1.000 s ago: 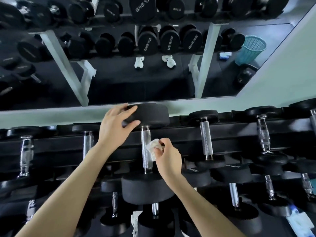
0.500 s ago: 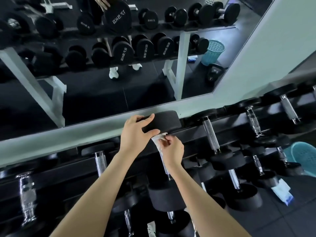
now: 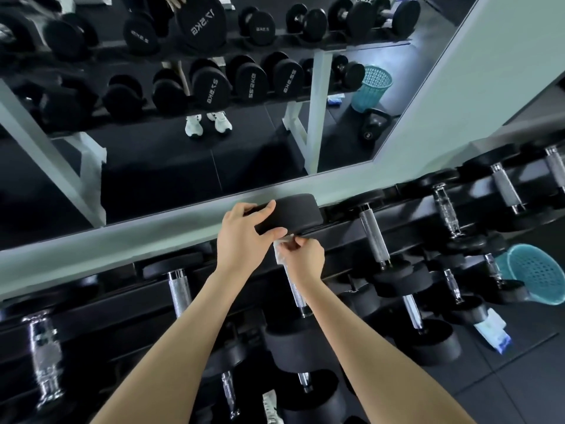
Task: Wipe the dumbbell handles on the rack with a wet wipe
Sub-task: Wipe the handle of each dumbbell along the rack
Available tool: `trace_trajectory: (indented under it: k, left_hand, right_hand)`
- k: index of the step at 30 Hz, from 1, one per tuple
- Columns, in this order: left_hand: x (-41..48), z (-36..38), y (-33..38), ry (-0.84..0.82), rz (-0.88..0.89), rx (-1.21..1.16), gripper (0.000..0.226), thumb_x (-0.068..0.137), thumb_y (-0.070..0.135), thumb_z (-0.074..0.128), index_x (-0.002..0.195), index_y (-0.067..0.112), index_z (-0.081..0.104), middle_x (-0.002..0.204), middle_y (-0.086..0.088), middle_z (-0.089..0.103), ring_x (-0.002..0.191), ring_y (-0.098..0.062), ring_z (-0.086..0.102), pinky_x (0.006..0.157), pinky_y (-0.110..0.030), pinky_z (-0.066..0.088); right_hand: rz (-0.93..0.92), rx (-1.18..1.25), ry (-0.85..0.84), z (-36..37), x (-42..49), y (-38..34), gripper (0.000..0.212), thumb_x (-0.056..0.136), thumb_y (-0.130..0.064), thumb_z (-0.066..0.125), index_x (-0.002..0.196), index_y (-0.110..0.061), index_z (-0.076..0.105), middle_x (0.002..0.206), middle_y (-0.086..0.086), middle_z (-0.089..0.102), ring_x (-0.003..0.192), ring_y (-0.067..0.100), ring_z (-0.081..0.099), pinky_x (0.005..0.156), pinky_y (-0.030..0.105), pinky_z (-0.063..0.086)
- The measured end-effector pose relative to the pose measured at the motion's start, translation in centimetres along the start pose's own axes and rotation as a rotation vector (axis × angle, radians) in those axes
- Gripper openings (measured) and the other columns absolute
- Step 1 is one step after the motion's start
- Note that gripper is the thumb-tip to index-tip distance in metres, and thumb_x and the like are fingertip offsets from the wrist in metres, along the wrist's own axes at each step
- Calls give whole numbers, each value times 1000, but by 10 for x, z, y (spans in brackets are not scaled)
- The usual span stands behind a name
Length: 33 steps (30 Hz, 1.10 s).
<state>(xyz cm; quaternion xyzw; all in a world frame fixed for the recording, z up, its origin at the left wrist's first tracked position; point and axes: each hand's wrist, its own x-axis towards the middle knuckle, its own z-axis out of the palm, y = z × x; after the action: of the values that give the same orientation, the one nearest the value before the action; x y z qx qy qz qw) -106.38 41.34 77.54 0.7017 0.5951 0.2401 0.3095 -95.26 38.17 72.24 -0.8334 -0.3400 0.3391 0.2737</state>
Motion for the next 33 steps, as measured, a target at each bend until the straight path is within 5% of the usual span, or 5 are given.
trace_trajectory:
  k: [4,8,11,20,33]
  left_hand:
    - [0,0,0,4,-17,-5,53,78,41,72,128,38,55,126,10,51,121,-11,40,88,-20,32]
    - [1,-1,1,0,-41,-7,54,77,41,73,127,40,55,125,11,51,119,-11,42,90,-21,32]
    - [1,-2,2,1,-43,-26,54,76,40,74,126,39,56,123,11,52,118,-10,43,91,-20,31]
    - [-1,-1,3,35,-56,-24,53,74,39,76,124,40,58,119,15,53,116,-7,45,93,-23,38]
    - [3,-5,3,8,-65,1,55,71,40,78,122,39,59,112,19,49,113,-7,45,89,-20,35]
  right_hand:
    - [-94,48,-122,-10,5,10,25,82,-31,67,79,-6,68,76,3,69,73,15,64,65,21,45]
    - [-129,3,-293,-26,4,39,30,74,-35,71,65,-7,65,67,7,68,64,13,62,69,37,53]
    - [-65,1,-435,-38,-6,58,24,78,-22,70,58,-11,65,60,-3,66,63,4,59,71,26,49]
    - [23,337,-238,-17,18,14,27,81,-18,71,83,9,65,66,4,58,63,11,50,57,21,40]
    - [-164,-192,-687,-52,9,72,15,76,-22,76,64,-16,68,63,-4,67,56,-5,58,57,10,41]
